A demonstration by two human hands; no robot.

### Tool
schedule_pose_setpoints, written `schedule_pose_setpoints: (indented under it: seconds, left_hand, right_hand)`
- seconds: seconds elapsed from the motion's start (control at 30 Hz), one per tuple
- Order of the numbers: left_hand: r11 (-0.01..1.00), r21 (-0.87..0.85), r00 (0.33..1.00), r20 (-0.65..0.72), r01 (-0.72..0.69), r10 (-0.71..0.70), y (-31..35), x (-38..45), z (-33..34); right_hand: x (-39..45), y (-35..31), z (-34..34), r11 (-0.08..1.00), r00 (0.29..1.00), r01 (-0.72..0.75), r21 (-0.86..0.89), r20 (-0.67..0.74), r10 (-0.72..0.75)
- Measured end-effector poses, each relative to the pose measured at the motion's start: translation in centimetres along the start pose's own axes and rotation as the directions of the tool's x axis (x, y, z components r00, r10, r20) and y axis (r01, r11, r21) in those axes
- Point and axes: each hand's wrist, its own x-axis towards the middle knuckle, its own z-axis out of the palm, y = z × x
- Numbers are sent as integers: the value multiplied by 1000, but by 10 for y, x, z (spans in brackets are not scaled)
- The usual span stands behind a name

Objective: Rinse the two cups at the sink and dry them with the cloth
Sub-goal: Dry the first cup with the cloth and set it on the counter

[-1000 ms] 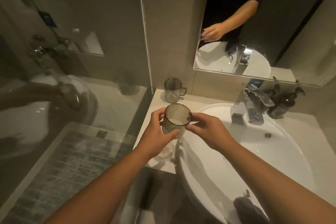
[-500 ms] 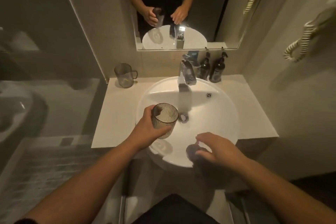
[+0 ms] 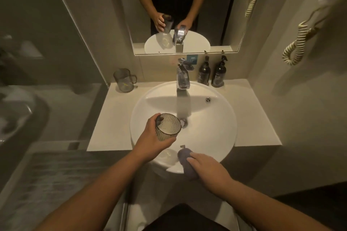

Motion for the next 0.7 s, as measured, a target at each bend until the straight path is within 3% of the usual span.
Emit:
schedule_pose_setpoints:
  seconds: [0.13,0.23,0.33,0.43,0.5,0.57,0.7]
  left_hand:
    - [999,41,1000,-22,17,-16,0,-7,-2]
    - [998,47,999,-41,38,-36,4,-11,-2]
    - [998,56,998,-63,29,-26,11,-12,-1]
    - [997,71,998,-55,8,-4,25,-11,-1]
    - [997,74,999,-33,-9,11,35,-9,-3]
    - [998,51,999,-16,-29,30,43,-7,-7]
    - [997,56,998,34,-57,55,57,-3,-17]
  right_hand:
    - [0,19,-39,920,987,-150,363,-4,163]
    - [3,38,-86,740,938,-210,639,-81,336]
    - [5,41,-144,424,895,-63,903,-137,425]
    - [5,30,-193,215,940,97,972,-161,301]
    - [9,24,-213,224,966,135,965,-178,186]
    - [17,20,-226,304,982,140,943,-172,83]
    - [36,14,-231,700,993,114,705,-111,-51]
